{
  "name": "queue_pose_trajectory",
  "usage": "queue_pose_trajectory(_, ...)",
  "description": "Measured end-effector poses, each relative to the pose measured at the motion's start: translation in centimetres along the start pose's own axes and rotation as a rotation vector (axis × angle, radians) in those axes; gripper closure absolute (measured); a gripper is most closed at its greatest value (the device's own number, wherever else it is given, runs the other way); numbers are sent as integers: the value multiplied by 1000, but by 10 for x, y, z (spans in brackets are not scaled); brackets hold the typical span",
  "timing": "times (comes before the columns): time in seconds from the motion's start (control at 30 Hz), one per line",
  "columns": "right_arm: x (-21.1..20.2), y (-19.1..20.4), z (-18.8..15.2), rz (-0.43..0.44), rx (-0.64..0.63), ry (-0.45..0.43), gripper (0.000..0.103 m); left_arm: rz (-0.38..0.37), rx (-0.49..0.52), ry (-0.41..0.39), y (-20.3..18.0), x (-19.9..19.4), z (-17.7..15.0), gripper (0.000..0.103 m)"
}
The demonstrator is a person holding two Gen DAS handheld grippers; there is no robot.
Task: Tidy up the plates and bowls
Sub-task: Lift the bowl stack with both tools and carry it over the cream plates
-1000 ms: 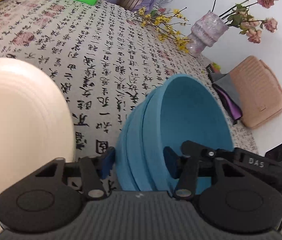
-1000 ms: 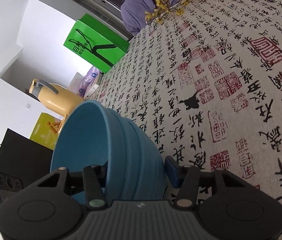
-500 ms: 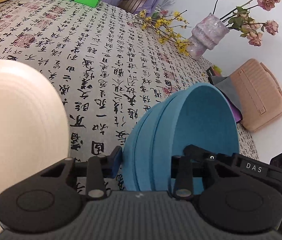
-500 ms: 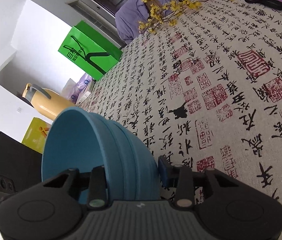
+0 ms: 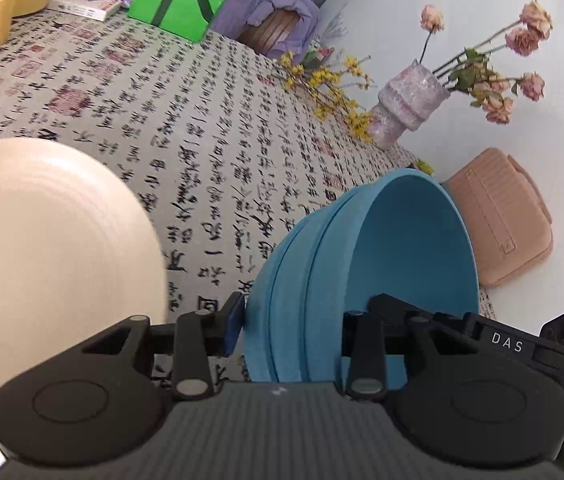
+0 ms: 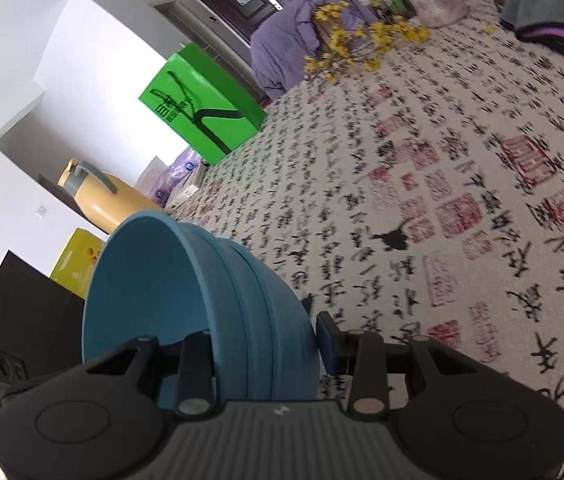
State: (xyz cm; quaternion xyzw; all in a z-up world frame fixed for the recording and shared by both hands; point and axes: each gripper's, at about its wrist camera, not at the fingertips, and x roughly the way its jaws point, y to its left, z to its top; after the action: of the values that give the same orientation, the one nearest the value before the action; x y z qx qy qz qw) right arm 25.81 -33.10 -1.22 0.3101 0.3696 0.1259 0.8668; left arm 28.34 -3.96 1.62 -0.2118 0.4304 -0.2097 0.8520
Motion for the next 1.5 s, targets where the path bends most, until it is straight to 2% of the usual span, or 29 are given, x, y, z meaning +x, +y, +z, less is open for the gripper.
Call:
queue_pose_trajectory(0.4,35,79,-18,34,-111,24,68,8,-78,-107,58,-58,9,65)
queue_pose_trajectory(0.77,84,139,-42,51,-167,92,68,42,-158,-145,120,-94,18,65)
queue_pose_trajectory(1.07,104,154,-55,46,-158,138,68,55,-206,-126,149,-102,14,65)
queue_pose_trajectory(1.27,113,152,-57,16,-140,160,68,44,-225,-105,161,-94,13,66)
queue_pose_trajectory(1.5,121,153,-53,22,-144,173,68,54,-221,-107,162,-94,17,66)
